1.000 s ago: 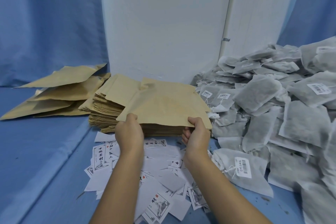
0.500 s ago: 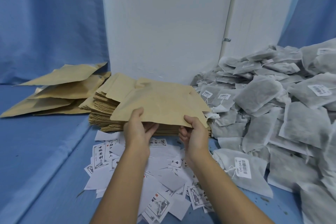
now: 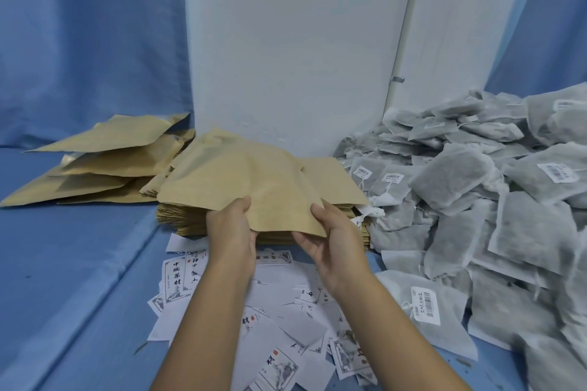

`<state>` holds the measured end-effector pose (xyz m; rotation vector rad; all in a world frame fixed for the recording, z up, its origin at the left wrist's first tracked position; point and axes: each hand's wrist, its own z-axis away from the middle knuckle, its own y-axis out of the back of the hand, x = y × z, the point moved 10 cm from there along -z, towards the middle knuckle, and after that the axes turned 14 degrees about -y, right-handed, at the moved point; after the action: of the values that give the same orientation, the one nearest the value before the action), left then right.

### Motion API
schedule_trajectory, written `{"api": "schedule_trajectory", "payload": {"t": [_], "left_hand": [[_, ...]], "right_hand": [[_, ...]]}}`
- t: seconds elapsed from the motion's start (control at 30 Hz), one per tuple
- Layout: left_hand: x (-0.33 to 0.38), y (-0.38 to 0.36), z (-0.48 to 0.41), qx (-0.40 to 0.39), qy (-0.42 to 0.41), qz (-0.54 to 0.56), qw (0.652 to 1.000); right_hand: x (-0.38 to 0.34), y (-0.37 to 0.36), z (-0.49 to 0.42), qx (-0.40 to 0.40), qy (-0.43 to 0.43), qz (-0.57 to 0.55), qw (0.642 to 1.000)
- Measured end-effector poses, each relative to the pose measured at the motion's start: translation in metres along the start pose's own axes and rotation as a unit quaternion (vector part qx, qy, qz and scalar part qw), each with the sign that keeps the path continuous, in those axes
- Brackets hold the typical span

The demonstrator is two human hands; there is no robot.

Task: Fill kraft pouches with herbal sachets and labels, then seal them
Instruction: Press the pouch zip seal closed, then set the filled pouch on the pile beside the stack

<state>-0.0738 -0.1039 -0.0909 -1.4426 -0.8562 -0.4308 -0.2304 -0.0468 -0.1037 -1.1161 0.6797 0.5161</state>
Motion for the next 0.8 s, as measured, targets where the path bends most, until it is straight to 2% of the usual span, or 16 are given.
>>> {"api": "schedule_trajectory", "payload": {"t": [0.1,0.2,0.33,0.43,0.53,0.7,0.8], "left_hand": [[0.017,0.007,-0.012,0.008,-0.016,0.017,1.000],[0.042,0.008,-0.035,0.015,-0.026,0.080,0.996],[0.078,-0.002,-0.074,-0.037,-0.041,0.182,0.982],[0.091,0.002,-0.109,-0.045,-0.029,0.190,0.980],[0.094,0.017,-0.150,-0.027,0.012,0.137,0.990],[0.088,0.057,-0.206,-0.010,0.050,-0.099,0.994],[0.086,0.072,-0.233,0.013,0.042,-0.125,0.991]], "right_hand": [[0.002,-0.023,-0.002,-0.016,-0.001,0.063,0.998],[0.002,-0.064,-0.010,-0.034,0.006,0.085,0.996],[0.005,-0.140,-0.026,-0.064,0.005,0.104,0.993],[0.009,-0.189,-0.046,-0.061,0.019,0.140,0.988],[0.018,-0.225,-0.076,-0.044,0.024,0.185,0.981],[0.039,-0.259,-0.141,0.007,0.029,0.259,0.965],[0.048,-0.275,-0.163,0.027,0.033,0.341,0.939]]}}
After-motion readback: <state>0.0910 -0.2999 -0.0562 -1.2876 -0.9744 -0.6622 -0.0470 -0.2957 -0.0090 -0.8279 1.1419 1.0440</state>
